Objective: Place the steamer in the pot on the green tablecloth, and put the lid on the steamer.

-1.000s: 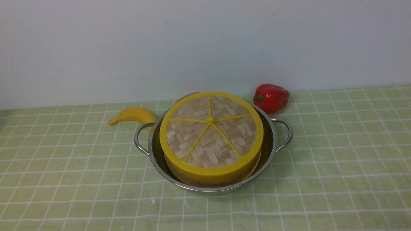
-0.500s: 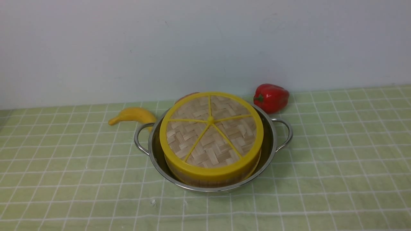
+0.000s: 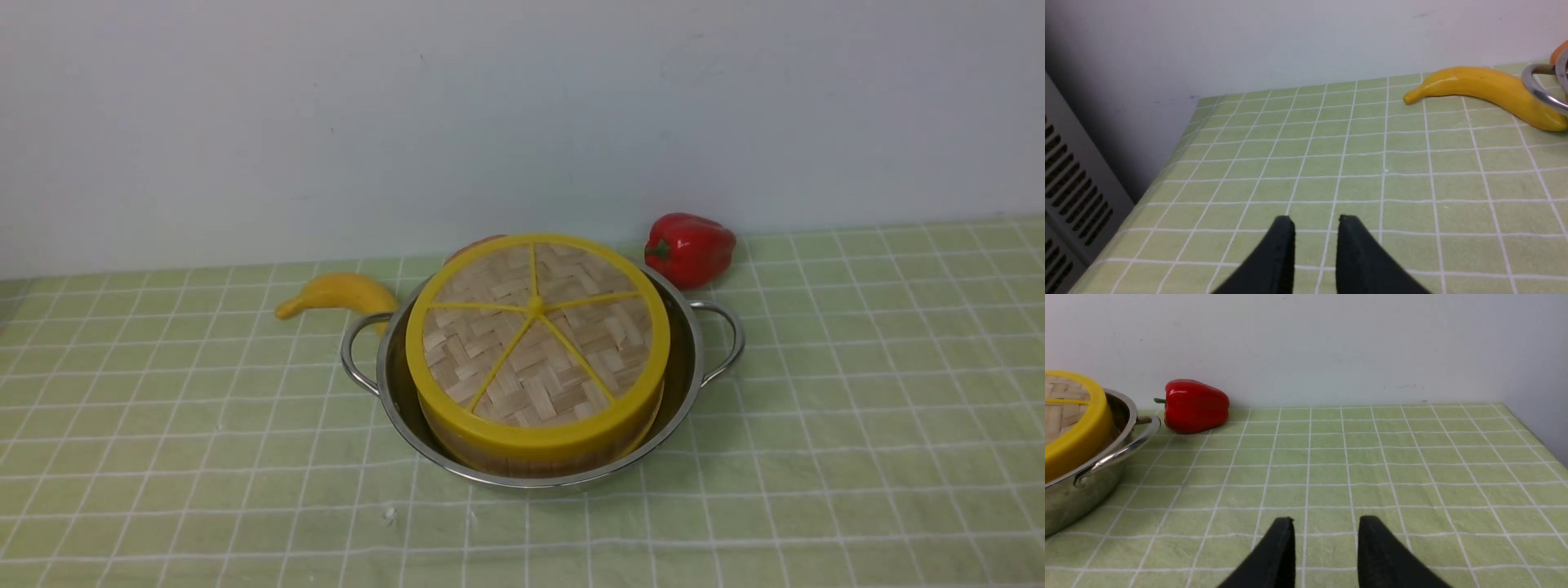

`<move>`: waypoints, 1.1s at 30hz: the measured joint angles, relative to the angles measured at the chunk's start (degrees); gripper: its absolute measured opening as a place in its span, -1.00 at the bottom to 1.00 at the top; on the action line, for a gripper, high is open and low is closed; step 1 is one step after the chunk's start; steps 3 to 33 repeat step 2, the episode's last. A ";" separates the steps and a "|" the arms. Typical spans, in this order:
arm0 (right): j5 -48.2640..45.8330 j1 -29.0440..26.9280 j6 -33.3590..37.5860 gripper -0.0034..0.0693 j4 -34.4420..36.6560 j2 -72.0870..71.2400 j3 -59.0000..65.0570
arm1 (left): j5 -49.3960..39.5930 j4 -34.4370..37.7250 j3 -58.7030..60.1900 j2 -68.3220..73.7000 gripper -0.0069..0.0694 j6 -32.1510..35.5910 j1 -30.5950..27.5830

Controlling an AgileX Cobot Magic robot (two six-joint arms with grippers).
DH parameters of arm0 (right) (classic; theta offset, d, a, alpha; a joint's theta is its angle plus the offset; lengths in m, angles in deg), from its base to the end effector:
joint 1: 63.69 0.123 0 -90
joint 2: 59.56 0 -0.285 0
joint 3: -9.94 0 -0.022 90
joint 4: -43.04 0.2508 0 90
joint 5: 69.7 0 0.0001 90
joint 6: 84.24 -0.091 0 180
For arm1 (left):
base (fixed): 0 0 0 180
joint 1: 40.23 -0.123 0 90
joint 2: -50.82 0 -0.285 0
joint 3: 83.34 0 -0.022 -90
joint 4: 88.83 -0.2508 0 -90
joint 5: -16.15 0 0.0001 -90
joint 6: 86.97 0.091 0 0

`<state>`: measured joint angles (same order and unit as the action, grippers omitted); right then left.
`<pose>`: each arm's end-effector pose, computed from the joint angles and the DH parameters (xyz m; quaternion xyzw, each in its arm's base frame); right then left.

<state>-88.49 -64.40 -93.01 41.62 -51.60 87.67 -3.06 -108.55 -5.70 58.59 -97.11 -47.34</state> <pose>0.0543 -0.0014 0.1804 0.0585 0.7884 0.0327 0.6115 0.0521 0.0167 0.1822 -0.0245 0.7848 0.1275 0.6059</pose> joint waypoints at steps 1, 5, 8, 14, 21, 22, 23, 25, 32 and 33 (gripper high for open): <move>0.00 0.00 0.00 -0.25 0.00 0.00 0.00 | 0.00 0.00 0.00 0.00 -0.41 0.00 0.00; 0.00 0.00 0.00 -0.25 0.00 0.00 0.00 | 0.00 0.00 0.00 0.00 -0.40 0.00 0.00; 0.00 0.00 0.00 -0.25 0.00 0.00 0.00 | 0.00 0.00 0.00 0.00 -0.40 0.00 0.00; 0.00 0.00 0.00 -0.25 0.00 0.00 0.00 | 0.00 0.00 0.00 0.00 -0.40 0.00 0.00; 0.00 0.00 0.00 -0.25 0.00 0.00 0.00 | 0.00 0.00 0.00 0.00 -0.40 0.00 0.00; 0.00 0.00 0.00 -0.25 0.00 0.00 0.00 | 0.00 0.00 0.00 0.00 -0.40 0.00 0.00; 0.00 0.00 0.00 -0.25 0.00 0.00 0.00 | 0.00 0.00 0.00 0.00 -0.40 0.00 0.00; 0.00 0.00 0.00 -0.25 0.00 0.00 0.00 | 0.00 0.00 0.00 0.00 -0.40 0.00 0.00; 0.00 0.00 0.00 -0.25 0.00 0.00 0.00 | 0.00 0.00 0.00 0.00 -0.40 0.00 0.00; 0.00 0.00 0.00 -0.25 0.00 0.00 0.00 | 0.00 0.00 0.00 0.00 -0.40 0.00 0.00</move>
